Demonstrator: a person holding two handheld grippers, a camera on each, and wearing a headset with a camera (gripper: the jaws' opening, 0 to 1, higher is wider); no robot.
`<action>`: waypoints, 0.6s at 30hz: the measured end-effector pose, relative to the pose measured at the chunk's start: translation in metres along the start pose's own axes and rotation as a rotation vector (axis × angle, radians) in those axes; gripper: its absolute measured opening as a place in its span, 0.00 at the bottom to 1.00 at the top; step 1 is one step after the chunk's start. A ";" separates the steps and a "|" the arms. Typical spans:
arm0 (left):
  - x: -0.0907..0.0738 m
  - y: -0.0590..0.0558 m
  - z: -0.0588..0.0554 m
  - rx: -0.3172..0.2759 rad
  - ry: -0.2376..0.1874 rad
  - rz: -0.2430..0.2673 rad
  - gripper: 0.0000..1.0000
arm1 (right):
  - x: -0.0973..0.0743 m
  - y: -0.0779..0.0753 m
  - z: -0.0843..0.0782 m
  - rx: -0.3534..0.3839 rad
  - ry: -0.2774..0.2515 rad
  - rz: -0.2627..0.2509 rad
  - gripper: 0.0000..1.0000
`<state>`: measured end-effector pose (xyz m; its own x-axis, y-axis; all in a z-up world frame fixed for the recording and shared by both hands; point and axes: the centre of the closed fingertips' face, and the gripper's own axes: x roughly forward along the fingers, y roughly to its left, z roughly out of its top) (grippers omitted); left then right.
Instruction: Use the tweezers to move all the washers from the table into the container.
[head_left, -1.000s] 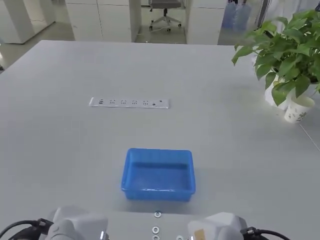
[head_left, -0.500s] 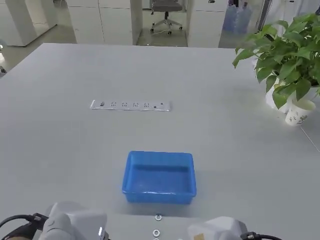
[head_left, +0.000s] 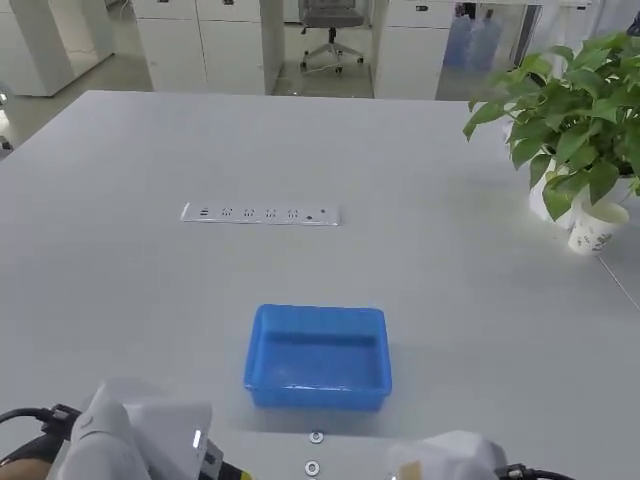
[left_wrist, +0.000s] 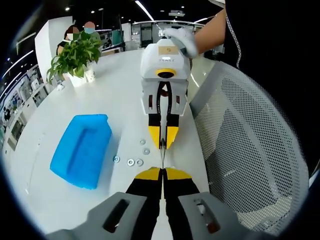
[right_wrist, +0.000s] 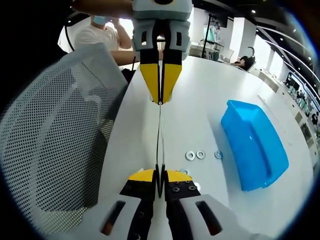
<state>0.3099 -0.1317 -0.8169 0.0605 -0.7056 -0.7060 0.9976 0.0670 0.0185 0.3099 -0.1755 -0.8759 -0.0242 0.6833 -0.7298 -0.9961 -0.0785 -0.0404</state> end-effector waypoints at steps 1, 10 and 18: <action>-0.001 0.000 0.003 0.003 -0.006 0.001 0.04 | 0.000 0.000 0.001 0.002 -0.003 -0.003 0.07; -0.007 0.004 0.024 0.027 -0.046 0.013 0.04 | -0.004 -0.003 0.005 0.018 -0.031 -0.022 0.07; -0.007 0.005 0.039 0.027 -0.087 0.017 0.04 | -0.007 -0.006 0.007 0.033 -0.050 -0.035 0.07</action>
<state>0.3162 -0.1535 -0.7846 0.0788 -0.7631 -0.6415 0.9969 0.0610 0.0499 0.3151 -0.1747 -0.8661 0.0070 0.7205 -0.6934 -0.9986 -0.0308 -0.0421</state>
